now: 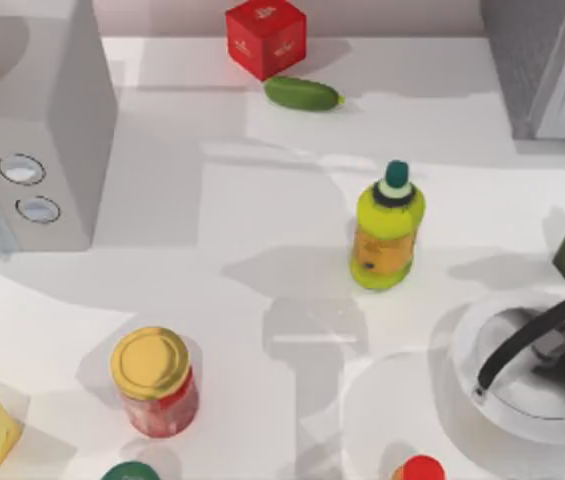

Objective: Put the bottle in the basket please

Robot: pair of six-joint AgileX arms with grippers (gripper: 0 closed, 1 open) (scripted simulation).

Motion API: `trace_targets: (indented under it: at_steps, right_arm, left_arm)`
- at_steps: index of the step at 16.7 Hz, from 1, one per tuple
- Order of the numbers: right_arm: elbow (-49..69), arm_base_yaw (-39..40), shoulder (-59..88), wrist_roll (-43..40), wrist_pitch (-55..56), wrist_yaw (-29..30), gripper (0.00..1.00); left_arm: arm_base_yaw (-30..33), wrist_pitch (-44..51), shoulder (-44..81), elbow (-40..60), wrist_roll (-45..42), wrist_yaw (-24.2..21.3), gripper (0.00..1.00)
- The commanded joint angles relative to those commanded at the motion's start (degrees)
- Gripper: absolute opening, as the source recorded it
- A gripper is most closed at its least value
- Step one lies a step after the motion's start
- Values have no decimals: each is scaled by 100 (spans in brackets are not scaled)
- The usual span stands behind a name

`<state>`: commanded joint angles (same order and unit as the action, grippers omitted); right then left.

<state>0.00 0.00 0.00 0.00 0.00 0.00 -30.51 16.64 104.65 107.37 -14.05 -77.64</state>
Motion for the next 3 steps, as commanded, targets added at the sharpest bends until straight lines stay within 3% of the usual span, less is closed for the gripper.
trace_targets:
  at_steps: [3]
  right_arm:
    - [0, 0, 0, 0, 0, 0, 100]
  left_arm:
    - [0, 0, 0, 0, 0, 0, 100]
